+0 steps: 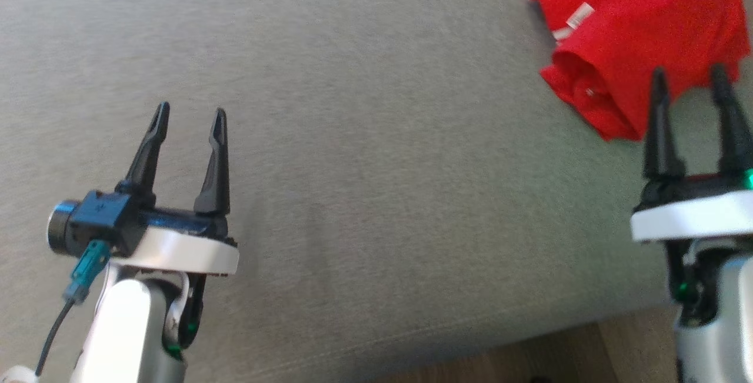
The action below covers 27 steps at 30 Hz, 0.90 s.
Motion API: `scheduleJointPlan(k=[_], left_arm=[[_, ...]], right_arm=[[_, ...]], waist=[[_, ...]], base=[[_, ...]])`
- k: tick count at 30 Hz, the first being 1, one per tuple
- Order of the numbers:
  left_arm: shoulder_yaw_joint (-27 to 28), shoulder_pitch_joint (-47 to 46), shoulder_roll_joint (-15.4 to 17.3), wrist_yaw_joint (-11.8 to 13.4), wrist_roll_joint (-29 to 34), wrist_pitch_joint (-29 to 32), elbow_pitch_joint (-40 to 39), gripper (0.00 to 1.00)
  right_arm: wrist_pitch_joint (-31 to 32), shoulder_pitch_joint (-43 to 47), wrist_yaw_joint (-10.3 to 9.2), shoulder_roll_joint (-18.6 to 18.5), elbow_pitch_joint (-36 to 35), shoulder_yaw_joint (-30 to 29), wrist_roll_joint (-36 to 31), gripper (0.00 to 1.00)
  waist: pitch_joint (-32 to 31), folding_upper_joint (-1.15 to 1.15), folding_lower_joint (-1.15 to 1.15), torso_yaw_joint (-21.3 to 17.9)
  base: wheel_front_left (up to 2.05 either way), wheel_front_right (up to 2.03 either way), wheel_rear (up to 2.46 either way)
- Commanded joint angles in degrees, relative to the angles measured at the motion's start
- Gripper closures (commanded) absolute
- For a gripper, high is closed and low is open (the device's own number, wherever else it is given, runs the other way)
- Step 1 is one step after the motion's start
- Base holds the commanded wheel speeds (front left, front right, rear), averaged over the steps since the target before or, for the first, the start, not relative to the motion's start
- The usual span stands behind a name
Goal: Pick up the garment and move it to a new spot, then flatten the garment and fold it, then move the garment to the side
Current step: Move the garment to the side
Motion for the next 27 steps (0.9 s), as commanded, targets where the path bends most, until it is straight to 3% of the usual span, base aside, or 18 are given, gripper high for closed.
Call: scheduleJointPlan(k=[1, 13, 27], left_arm=[[2.64, 0.08, 0.44, 0.43, -0.42, -0.55, -1.40, 0.00], [5.21, 4.55, 0.44, 2.40, -1.91, -1.38, 0.04, 0.00], [4.01, 10.70, 1.17, 2.58, -1.98, -0.63, 0.67, 0.00]], right_arm=[[-0.45, 0.21, -0.04, 0.29, -2.98, 1.78, -0.70, 0.00], [-0.89, 4.57, -0.04, 2.03, -3.50, 5.99, -3.64, 0.00], [-0.72, 10.93, -0.04, 2.17, -0.29, 5.94, -3.03, 0.00]], waist=[[-2.66, 0.00, 0.00, 3.32], [-8.22, 0.00, 0.00, 10.43], [-14.19, 0.00, 0.00, 10.32]], base=[[0.00, 0.00, 0.00], [0.00, 0.00, 0.00], [0.00, 0.00, 0.00]])
